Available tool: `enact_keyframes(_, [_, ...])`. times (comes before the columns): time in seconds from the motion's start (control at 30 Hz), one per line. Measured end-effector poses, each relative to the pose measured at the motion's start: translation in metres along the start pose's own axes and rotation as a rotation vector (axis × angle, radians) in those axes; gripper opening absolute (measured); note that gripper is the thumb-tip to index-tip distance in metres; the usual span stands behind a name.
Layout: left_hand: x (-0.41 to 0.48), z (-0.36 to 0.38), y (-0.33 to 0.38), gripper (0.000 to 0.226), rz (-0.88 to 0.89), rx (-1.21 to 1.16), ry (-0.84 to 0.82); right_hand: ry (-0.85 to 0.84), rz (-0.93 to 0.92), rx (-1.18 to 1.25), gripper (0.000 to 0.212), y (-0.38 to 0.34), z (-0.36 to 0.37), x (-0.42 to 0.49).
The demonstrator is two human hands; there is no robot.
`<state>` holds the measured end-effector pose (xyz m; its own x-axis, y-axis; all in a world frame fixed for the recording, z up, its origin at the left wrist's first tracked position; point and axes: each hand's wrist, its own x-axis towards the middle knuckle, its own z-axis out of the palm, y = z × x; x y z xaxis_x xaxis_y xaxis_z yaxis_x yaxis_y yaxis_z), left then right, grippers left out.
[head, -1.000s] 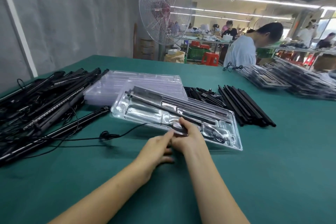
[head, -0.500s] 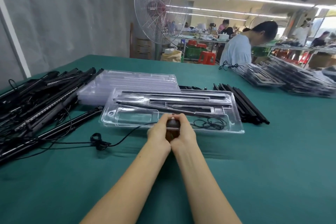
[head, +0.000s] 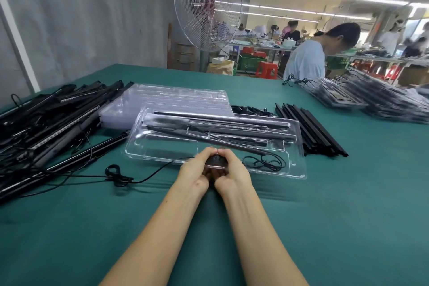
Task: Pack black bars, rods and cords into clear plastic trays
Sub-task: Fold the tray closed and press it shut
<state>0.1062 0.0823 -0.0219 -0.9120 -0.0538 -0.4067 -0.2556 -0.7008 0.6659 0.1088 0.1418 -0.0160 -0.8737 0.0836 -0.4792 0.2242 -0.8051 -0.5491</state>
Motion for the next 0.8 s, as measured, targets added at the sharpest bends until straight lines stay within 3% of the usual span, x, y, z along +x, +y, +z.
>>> enact_keyframes(0.8, [0.0019,-0.0039,-0.0024,0.008,0.053,-0.054,-0.014,0.042,-0.05,0.012,0.014,0.0083,0.0003,-0.0072])
